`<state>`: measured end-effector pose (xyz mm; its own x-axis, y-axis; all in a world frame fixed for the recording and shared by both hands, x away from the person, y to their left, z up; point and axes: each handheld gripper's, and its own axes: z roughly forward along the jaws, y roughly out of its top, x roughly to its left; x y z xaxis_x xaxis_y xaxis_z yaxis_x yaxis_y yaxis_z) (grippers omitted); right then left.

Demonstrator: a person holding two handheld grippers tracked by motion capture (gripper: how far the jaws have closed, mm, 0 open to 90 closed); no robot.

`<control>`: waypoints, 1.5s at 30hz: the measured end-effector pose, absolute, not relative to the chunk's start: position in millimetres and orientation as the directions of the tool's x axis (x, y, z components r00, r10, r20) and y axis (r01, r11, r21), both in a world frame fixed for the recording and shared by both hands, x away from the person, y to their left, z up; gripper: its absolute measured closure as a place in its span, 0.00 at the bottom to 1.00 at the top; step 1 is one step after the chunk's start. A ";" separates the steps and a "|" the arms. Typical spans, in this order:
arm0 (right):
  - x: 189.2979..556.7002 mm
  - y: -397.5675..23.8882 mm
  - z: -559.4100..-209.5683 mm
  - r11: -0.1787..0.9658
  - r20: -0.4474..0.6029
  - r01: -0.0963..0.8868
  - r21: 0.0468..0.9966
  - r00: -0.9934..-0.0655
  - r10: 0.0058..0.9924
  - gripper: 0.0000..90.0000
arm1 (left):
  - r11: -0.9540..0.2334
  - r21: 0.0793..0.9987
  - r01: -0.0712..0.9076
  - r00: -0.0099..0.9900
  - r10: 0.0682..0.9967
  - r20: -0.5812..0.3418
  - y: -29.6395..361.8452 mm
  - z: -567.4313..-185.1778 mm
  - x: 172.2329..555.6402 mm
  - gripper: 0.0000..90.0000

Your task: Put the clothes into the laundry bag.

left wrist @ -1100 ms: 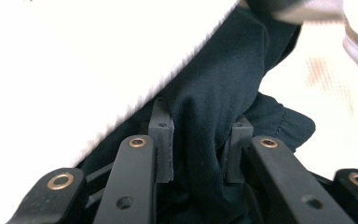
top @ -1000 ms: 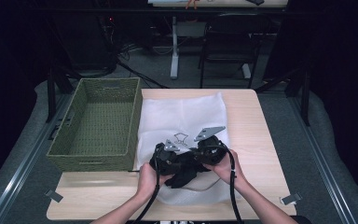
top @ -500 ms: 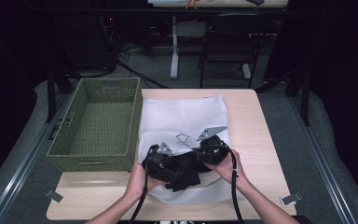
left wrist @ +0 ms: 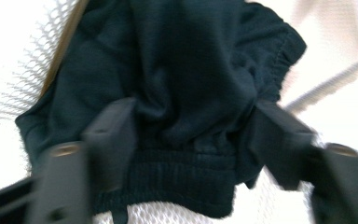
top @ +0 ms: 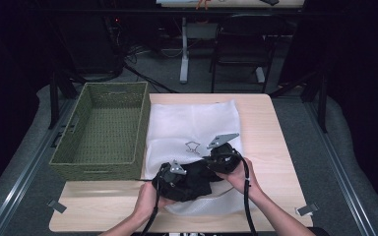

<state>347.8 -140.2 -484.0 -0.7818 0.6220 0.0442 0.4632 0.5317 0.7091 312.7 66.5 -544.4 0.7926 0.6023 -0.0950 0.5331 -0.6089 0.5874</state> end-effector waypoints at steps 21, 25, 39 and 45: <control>344.9 -142.4 -470.4 0.463 0.115 0.471 0.751 -0.784 0.610 0.96 | -0.453 0.697 0.556 0.712 0.692 -0.118 44.5 -538.7 336.9 0.82; 347.8 -144.5 -478.3 0.480 0.108 0.485 0.731 -0.777 0.620 0.96 | -0.475 0.682 0.556 0.733 0.668 -0.132 43.3 -541.4 338.1 0.74; 349.2 -149.4 -479.2 0.478 0.110 0.491 0.729 -0.772 0.626 0.96 | -0.567 0.631 0.529 0.791 0.598 -0.126 84.4 -509.3 325.8 0.40; 349.1 -147.3 -479.9 0.482 0.108 0.491 0.726 -0.773 0.625 0.96 | -0.594 0.577 0.561 0.781 0.611 -0.130 86.2 -529.3 319.5 0.36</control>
